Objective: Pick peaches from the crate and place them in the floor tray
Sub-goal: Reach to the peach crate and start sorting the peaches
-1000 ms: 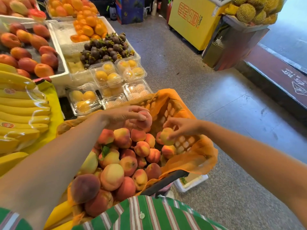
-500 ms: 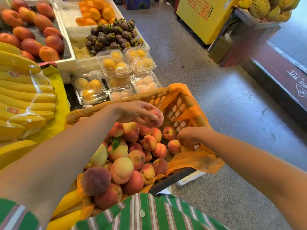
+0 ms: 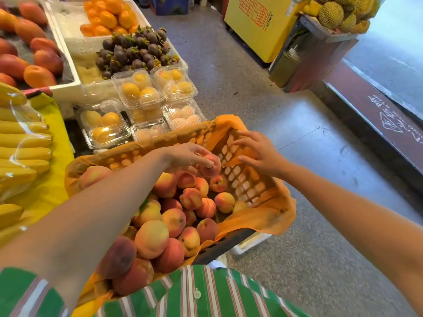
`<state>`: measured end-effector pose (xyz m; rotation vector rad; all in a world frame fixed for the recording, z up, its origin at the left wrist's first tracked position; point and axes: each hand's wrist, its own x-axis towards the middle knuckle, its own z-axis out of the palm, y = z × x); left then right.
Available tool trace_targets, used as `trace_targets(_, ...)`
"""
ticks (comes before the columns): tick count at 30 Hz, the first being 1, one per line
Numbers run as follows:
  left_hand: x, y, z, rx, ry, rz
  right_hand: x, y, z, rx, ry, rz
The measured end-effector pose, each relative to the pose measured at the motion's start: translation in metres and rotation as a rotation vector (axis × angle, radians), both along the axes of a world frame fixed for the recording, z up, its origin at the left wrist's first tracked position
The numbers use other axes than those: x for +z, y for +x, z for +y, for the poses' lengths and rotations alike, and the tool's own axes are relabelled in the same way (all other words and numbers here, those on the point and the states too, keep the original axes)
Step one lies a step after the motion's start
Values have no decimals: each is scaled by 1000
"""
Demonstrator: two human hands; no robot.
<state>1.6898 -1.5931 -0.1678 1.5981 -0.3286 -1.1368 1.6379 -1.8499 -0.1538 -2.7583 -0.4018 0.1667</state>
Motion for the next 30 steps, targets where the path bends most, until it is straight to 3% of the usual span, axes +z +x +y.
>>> trace_targets(2,-7,1,-13,16,60,-51,-12,-8,-13,-34,-18,44)
trace_targets(5,-24,2,-35,61,166,-159,-29,-19,-16,-34,117,139)
trace_targets(8,-45,7,-57,120,280,-261,-37,-22,-12,-64,131,89)
trace_targets(17,-93,19,-96,219,509,-343,-46,-19,-14,-64,202,3)
trace_targets(25,-93,21,-92,244,453,-160,-50,-19,-16,-68,195,1)
trace_targets(30,-73,12,-84,75,412,-247,-48,-20,-15,-77,182,4)
